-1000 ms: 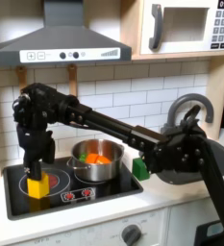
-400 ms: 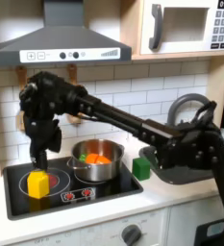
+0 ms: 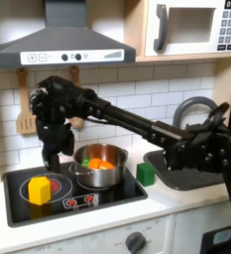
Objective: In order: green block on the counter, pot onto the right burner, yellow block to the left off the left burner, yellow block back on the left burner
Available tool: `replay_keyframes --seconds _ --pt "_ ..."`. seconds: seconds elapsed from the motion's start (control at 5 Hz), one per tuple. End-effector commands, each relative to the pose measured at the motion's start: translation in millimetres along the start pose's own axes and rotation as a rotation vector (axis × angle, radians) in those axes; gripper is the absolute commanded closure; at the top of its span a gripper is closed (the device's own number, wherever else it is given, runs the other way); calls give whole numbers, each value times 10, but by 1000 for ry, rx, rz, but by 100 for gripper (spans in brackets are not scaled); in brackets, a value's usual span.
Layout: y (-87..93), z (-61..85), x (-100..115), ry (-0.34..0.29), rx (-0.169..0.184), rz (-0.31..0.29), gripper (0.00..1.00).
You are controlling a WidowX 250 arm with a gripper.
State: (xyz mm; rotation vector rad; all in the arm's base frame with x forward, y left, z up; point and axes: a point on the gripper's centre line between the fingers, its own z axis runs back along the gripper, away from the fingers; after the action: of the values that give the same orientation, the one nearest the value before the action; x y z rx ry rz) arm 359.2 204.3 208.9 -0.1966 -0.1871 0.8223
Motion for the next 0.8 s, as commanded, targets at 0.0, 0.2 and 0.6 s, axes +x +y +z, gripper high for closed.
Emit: replay_keyframes --seconds 0.0,0.2,0.6 --pt "-210 -2 -202 8 -20 -53 0" --pt "-310 12 -291 -8 -69 -117 0" --pt "-500 309 -677 -78 -140 -287 0"
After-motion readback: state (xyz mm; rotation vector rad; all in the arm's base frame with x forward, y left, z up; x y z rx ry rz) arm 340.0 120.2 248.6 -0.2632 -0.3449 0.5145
